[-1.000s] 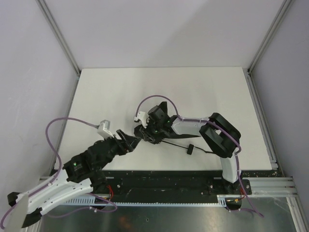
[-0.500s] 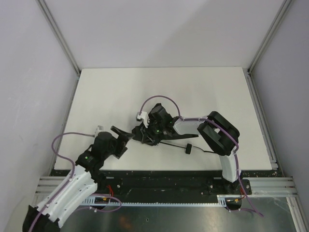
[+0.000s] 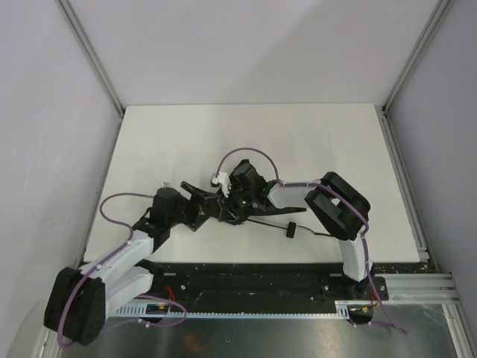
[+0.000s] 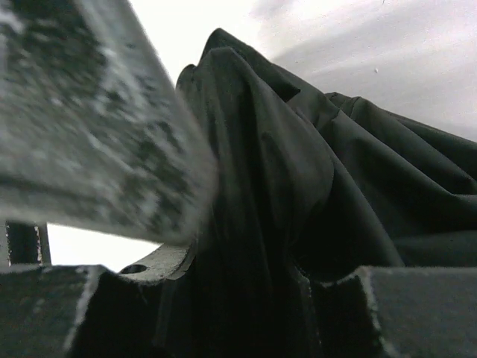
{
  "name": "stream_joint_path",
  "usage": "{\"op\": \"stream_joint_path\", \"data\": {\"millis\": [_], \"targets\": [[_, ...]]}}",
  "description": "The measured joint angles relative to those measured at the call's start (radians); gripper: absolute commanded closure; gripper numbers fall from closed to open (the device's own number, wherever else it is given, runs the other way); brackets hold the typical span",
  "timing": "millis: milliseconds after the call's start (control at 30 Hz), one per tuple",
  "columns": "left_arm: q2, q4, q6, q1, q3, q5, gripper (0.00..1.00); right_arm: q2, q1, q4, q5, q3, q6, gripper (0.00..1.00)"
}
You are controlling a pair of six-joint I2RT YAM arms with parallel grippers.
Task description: Put away the umbrella
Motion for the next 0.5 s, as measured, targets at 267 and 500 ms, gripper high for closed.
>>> {"op": "stream_joint_path", "data": {"millis": [267, 500], "targets": [[0.178, 0.239, 0.011, -0.028, -0.018, -0.008, 0.08, -0.014, 0.000, -0.002, 0.027, -0.011, 0.002, 1.00], [0.230, 0.336, 0.020, -0.047, -0.087, -0.037, 0.08, -0.042, 0.009, -0.008, 0.029, -0.035, 0.003, 1.00]]}}
